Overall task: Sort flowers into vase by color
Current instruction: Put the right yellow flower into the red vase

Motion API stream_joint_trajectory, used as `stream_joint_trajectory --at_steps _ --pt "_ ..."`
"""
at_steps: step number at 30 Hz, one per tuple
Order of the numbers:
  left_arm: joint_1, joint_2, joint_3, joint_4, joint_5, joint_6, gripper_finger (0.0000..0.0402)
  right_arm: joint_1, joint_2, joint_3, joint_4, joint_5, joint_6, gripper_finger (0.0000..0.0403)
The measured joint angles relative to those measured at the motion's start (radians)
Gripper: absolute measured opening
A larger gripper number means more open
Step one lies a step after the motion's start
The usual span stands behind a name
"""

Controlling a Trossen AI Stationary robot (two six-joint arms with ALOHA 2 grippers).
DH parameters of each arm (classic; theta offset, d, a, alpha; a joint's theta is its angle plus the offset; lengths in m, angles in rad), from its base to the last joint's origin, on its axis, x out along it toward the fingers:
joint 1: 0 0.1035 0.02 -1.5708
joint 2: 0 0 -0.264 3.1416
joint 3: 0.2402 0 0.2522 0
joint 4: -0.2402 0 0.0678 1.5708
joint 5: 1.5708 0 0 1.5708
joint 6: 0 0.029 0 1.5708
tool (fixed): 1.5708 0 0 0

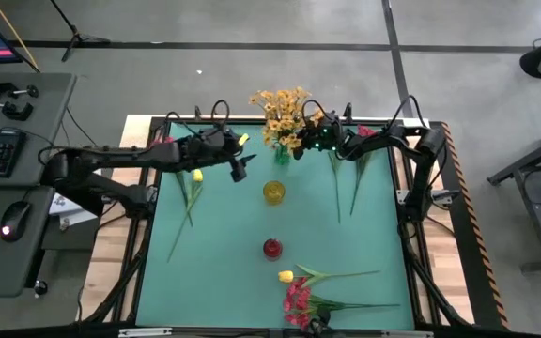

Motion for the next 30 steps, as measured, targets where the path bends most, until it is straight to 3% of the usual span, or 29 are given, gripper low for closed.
stream_joint_trajectory --at_steps 9,17,23,30 --pt "-0.001 -0.16 -0.185 0.125 0.011 -0.128 0.0261 -0.051 -0.14 0.0 -0.319 -0.008 -0.101 0.0" --pt "0.002 -0.175 -0.269 0.28 0.005 -0.14 0.0261 -0.023 -0.395 0.0 -0.836 0.212 -0.203 0.0" --pt "0.003 -0.168 -0.269 0.287 0.005 -0.09 0.0261 0.105 -0.496 0.0 -1.173 0.262 -0.054 0.0" --pt "0.003 -0.168 -0.268 0.364 0.007 -0.1 0.0261 0.265 -0.499 0.0 -1.386 0.266 0.088 0.0"
